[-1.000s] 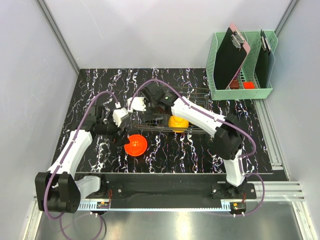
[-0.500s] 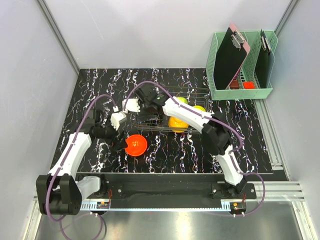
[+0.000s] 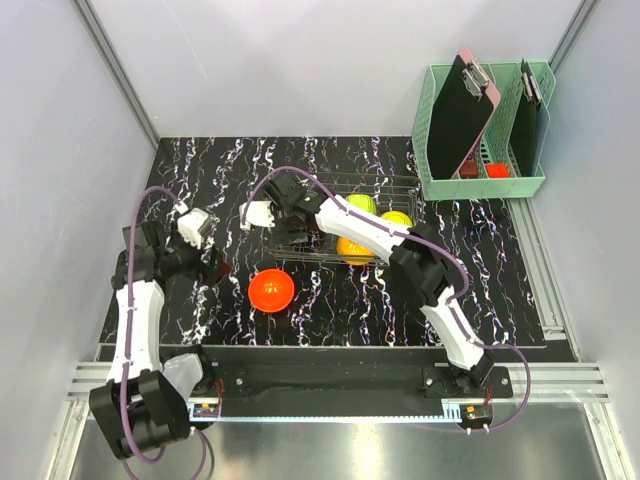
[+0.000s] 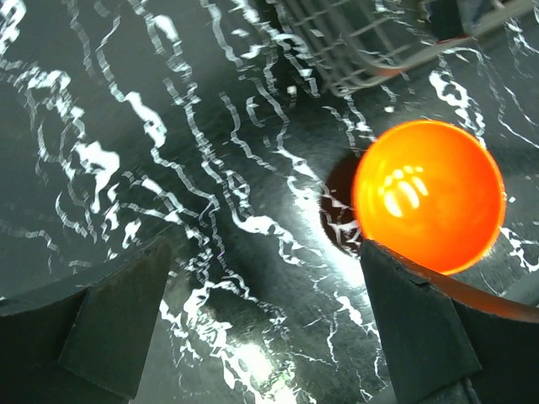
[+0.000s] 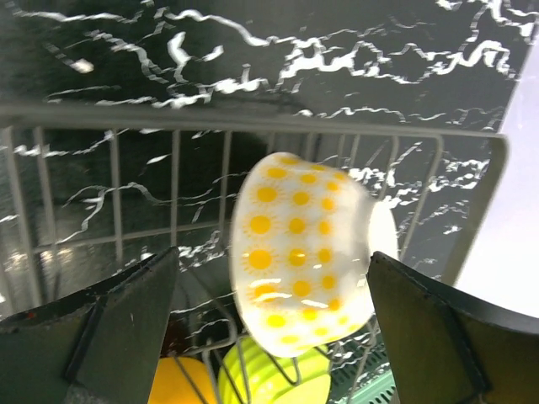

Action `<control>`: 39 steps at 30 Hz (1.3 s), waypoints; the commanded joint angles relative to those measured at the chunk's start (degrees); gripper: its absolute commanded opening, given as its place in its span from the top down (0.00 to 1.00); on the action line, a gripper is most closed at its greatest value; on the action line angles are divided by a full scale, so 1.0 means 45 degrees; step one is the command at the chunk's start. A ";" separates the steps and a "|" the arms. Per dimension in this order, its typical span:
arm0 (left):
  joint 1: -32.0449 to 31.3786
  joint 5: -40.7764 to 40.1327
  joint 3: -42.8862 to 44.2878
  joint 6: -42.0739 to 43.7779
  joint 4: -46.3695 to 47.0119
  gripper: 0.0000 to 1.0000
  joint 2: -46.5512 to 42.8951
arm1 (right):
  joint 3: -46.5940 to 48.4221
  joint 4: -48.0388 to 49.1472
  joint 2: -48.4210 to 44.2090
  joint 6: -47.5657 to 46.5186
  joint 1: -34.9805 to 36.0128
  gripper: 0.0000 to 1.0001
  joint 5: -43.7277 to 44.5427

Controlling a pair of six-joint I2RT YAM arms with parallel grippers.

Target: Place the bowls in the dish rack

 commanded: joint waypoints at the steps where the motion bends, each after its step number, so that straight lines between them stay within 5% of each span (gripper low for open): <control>1: 0.0919 0.1256 0.0002 0.0089 0.0419 0.01 0.0611 | 0.1033 0.0109 0.0443 -0.0997 -0.0059 0.01 0.0737; 16: 0.1838 0.1941 0.0022 0.0733 0.0125 0.01 0.1395 | 0.1580 -0.0477 0.0912 -0.2013 -0.0255 0.04 0.1968; 28: 0.1955 0.2098 -0.0115 0.0909 -0.0050 0.01 0.1278 | 0.4252 -0.2545 0.1985 -0.1975 -0.0372 0.65 0.2183; 39: 0.2092 0.2235 -0.0135 0.1065 -0.0128 0.01 0.1278 | 0.5116 -0.2921 0.2299 -0.1369 -0.0392 0.77 0.2319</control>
